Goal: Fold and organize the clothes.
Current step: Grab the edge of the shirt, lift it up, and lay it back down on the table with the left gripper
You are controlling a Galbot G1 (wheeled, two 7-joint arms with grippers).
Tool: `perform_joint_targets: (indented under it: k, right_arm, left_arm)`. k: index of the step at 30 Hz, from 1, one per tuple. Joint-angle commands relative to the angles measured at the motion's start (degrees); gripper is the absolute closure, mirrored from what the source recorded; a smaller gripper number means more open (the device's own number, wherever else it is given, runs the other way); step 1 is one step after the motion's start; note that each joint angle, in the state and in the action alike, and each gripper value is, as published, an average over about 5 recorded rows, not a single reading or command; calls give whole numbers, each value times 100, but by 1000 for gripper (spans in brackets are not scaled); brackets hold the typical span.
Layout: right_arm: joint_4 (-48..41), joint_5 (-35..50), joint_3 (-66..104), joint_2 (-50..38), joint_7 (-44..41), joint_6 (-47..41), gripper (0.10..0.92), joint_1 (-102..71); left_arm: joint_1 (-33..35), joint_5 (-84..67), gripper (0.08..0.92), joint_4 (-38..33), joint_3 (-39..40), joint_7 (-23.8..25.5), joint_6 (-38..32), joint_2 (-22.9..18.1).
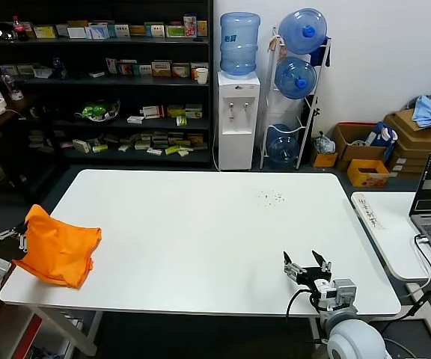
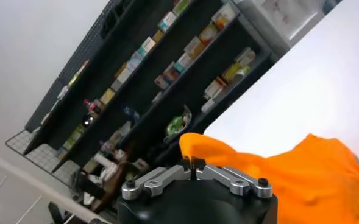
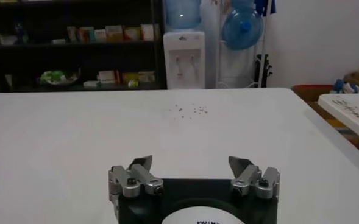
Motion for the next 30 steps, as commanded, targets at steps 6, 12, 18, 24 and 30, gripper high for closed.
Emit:
perform_joint_targets:
  k: [6, 12, 18, 24, 30]
  right_arm:
    - [-200, -168, 140, 180, 81, -37, 203, -57]
    - [-326, -272, 414, 414, 182, -107, 203, -202]
    - [-317, -324, 624, 631, 283, -184, 203, -300]
    - [-357, -313, 713, 740, 332, -216, 203, -306]
    - [-489, -261, 675, 727, 346, -216, 203, -198]
  left_arm:
    - [178, -4496, 898, -2180, 1666, -1154, 639, -753]
    - [-1138, -5507, 898, -2204, 3983, -2214, 553, -2239]
    - [-2173, -5577, 898, -1338, 5019, -2430, 476, -3377]
    - [-2758, -5233, 898, -682, 5333, -2394, 456, -3834]
    - [-2867, -5011, 898, -411, 5413, -2391, 449, -3976]
